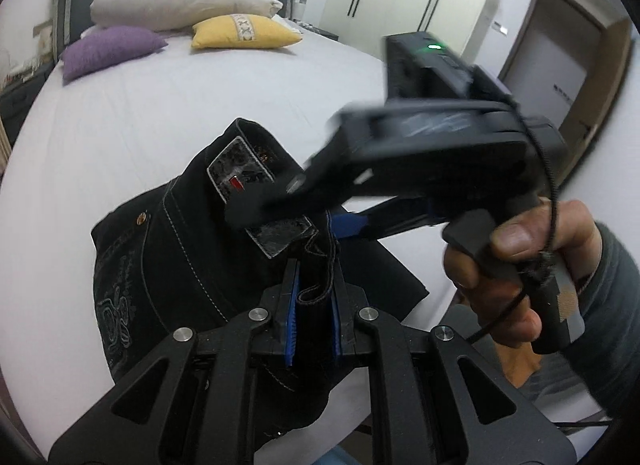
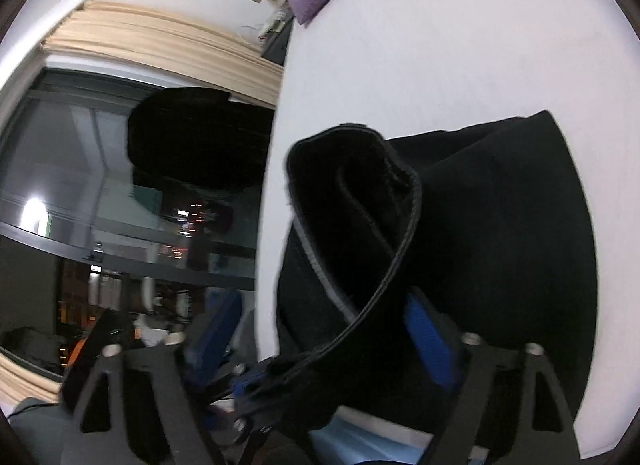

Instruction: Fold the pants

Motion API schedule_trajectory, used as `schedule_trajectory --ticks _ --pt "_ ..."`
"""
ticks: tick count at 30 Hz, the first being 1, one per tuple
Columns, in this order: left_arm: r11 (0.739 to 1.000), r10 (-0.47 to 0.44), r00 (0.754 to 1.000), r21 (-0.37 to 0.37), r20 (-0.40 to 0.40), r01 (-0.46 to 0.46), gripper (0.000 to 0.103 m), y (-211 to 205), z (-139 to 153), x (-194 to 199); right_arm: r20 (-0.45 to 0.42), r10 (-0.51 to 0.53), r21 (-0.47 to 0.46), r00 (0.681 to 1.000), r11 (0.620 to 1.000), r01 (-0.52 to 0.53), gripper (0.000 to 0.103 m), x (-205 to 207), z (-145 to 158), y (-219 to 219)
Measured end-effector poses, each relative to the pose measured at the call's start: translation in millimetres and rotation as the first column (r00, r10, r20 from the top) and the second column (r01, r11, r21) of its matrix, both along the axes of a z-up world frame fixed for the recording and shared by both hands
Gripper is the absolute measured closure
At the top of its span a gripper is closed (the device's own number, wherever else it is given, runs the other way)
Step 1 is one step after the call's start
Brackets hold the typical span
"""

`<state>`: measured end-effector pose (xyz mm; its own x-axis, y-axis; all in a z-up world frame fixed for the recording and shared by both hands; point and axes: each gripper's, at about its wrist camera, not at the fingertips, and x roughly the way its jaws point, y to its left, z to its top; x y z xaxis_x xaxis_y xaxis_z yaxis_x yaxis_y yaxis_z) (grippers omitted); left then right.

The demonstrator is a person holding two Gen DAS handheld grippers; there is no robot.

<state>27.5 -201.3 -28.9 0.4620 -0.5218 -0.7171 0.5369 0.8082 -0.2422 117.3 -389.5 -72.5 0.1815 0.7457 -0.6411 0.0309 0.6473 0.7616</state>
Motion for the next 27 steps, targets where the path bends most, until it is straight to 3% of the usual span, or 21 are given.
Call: schedule_trajectory --ticks 1,3,5,15,24,27 --pt "1.000 -0.007 1.000 0.011 0.008 0.007 0.092 -6 0 -4 0.000 0.008 -0.029 1.000 1.000 -0.008 0.055 1 -1 0" --pt "0.999 -0.021 1.000 0.027 0.018 0.020 0.092 -5 -4 0 0.014 0.023 -0.094 1.000 0.995 -0.022 0.074 4 -1 1" --pt "0.999 -0.031 0.999 0.028 0.022 0.030 0.092 -14 -5 -1 0.031 0.027 -0.105 0.999 0.994 -0.023 0.082 5 1 -7" --pt "0.994 -0.105 0.994 0.048 0.040 0.103 0.092 -55 -14 -4 0.074 0.025 -0.117 0.997 0.993 -0.017 0.087 9 3 -47" --pt "0.982 -0.162 0.987 0.093 -0.007 0.162 0.092 -98 -53 7 0.017 -0.034 -0.090 0.999 0.995 0.036 0.086 8 -45 -82" --pt "0.980 -0.169 0.981 0.092 -0.097 0.177 0.088 -97 -77 13 -0.030 -0.051 -0.052 0.998 0.997 0.049 0.079 3 -71 -86"
